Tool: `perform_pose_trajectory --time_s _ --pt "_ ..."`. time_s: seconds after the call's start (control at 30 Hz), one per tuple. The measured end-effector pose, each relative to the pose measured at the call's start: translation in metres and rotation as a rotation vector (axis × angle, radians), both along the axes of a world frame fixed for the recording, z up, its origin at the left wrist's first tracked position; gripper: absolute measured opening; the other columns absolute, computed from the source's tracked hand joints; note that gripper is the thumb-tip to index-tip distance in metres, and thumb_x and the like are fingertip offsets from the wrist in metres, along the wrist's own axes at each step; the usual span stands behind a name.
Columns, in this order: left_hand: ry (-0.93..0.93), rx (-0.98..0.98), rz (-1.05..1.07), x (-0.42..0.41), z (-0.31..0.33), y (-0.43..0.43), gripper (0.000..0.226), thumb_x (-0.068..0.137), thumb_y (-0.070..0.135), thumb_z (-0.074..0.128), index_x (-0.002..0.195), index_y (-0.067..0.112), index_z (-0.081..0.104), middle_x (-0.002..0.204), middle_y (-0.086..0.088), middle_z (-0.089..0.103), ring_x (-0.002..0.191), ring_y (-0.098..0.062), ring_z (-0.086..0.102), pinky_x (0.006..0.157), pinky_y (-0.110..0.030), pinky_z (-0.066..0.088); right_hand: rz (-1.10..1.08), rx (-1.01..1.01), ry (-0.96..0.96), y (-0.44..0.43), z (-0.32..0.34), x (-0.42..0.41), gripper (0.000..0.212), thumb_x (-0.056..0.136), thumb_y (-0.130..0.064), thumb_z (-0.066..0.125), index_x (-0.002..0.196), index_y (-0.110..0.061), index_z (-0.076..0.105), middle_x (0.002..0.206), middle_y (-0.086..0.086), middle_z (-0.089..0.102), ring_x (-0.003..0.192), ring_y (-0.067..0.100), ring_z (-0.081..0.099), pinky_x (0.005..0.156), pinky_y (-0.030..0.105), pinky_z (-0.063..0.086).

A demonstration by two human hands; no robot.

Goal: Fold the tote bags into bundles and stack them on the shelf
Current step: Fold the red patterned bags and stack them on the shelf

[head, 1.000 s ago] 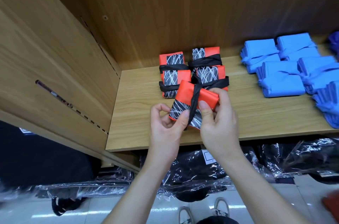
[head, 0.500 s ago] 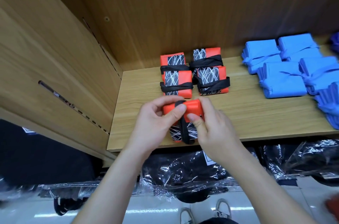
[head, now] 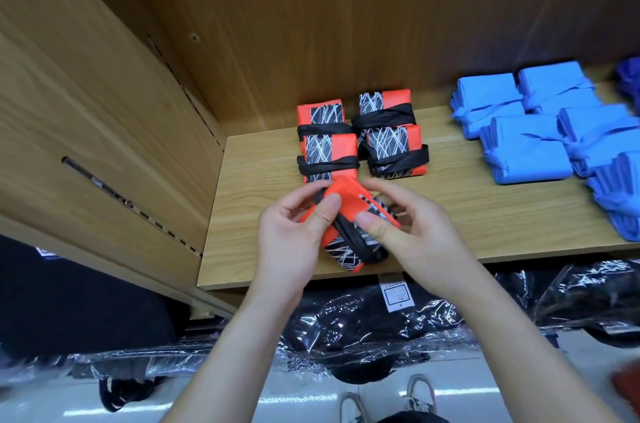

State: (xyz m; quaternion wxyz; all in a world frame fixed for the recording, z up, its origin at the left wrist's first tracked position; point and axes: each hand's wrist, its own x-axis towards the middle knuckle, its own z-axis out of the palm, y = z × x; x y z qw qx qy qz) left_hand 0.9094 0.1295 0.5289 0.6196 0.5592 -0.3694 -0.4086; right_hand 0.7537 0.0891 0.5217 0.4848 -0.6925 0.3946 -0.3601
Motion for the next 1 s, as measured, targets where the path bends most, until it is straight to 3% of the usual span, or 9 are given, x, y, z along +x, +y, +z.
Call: perform_pose_trajectory --time_s 0.1,0.23,0.33,0.47,0.57,0.63,0.73,0.93,1.0 --pt "0.071 0.045 0.072 -0.004 -0.006 0.000 0.024 0.073 0.029 0.069 0.094 0.017 0.071 0.091 -0.005 0.073 0.080 -0.011 0.065 0.074 -0.024 0.054 -0.054 0.118 -0.103 -0.003 -0.007 -0.003 0.025 0.084 -0.015 0.074 0.097 -0.035 0.069 0.091 -0.019 0.072 0.081 -0.002 0.062 0.079 0.019 0.050" --pt "-0.133 0.206 -0.102 0.001 -0.009 -0.011 0.031 0.077 0.043 0.077 0.093 0.018 0.068 0.084 -0.008 0.067 0.073 -0.011 0.060 0.069 -0.024 0.049 -0.248 0.275 -0.247 -0.011 -0.016 -0.007 0.018 0.081 -0.003 0.073 0.087 -0.020 0.073 0.084 -0.003 0.075 0.079 0.014 0.065 0.078 0.030 0.053" --pt "-0.467 0.208 -0.158 0.009 -0.011 -0.023 0.038 0.065 0.054 0.072 0.091 0.027 0.068 0.080 0.010 0.063 0.071 -0.004 0.054 0.071 -0.019 0.046 -0.233 0.280 -0.129 -0.022 -0.018 -0.015 0.014 0.086 -0.007 0.070 0.090 -0.020 0.073 0.087 0.003 0.076 0.081 0.020 0.064 0.083 0.038 0.053" --pt "-0.589 0.170 -0.425 0.000 -0.020 -0.026 0.069 0.071 0.035 0.084 0.130 0.045 0.051 0.111 0.010 0.057 0.093 -0.007 0.058 0.086 -0.020 0.050 -0.133 0.176 0.164 -0.052 -0.019 -0.033 0.011 0.092 -0.020 0.065 0.094 -0.025 0.075 0.091 0.005 0.075 0.087 0.030 0.068 0.087 0.048 0.054" --pt "-0.869 0.152 -0.453 -0.014 -0.032 -0.031 0.079 0.071 0.036 0.084 0.141 0.037 0.046 0.124 0.006 0.052 0.113 -0.007 0.050 0.098 -0.008 0.033 -0.066 0.147 0.272 -0.067 -0.024 -0.039 0.010 0.092 -0.024 0.066 0.097 -0.026 0.074 0.090 -0.001 0.074 0.089 0.022 0.068 0.088 0.045 0.053" --pt "-0.877 0.162 -0.391 -0.021 -0.035 -0.039 0.074 0.073 0.038 0.082 0.139 0.032 0.049 0.122 0.004 0.054 0.112 -0.011 0.052 0.099 -0.016 0.037 -0.101 0.096 0.307 -0.072 -0.031 -0.039 0.012 0.091 -0.029 0.066 0.101 -0.026 0.073 0.092 -0.001 0.073 0.089 0.022 0.066 0.087 0.044 0.052" --pt "-0.916 0.175 -0.356 -0.029 -0.035 -0.051 0.068 0.077 0.039 0.078 0.138 0.029 0.050 0.124 0.000 0.056 0.109 -0.018 0.055 0.098 -0.028 0.042 -0.133 0.022 0.381 -0.072 -0.036 -0.047 0.032 0.088 -0.038 0.067 0.119 -0.031 0.064 0.111 -0.001 0.063 0.099 0.016 0.058 0.093 0.033 0.047" --pt "-0.945 0.163 -0.308 -0.043 -0.041 -0.062 0.071 0.079 0.039 0.077 0.142 0.028 0.046 0.130 0.000 0.054 0.115 -0.019 0.054 0.100 -0.031 0.042 0.053 0.003 0.462 -0.068 -0.032 -0.071 0.092 0.065 -0.044 0.084 0.142 -0.043 0.032 0.132 -0.011 0.037 0.120 0.003 0.039 0.104 0.022 0.032" --pt "-0.924 0.150 -0.292 -0.043 -0.043 -0.061 0.072 0.077 0.039 0.078 0.141 0.028 0.047 0.127 0.002 0.053 0.107 -0.019 0.057 0.094 -0.035 0.049 0.069 -0.018 0.481 -0.069 -0.034 -0.073 0.096 0.065 -0.044 0.084 0.143 -0.044 0.029 0.132 -0.016 0.034 0.122 0.002 0.038 0.103 0.022 0.032"
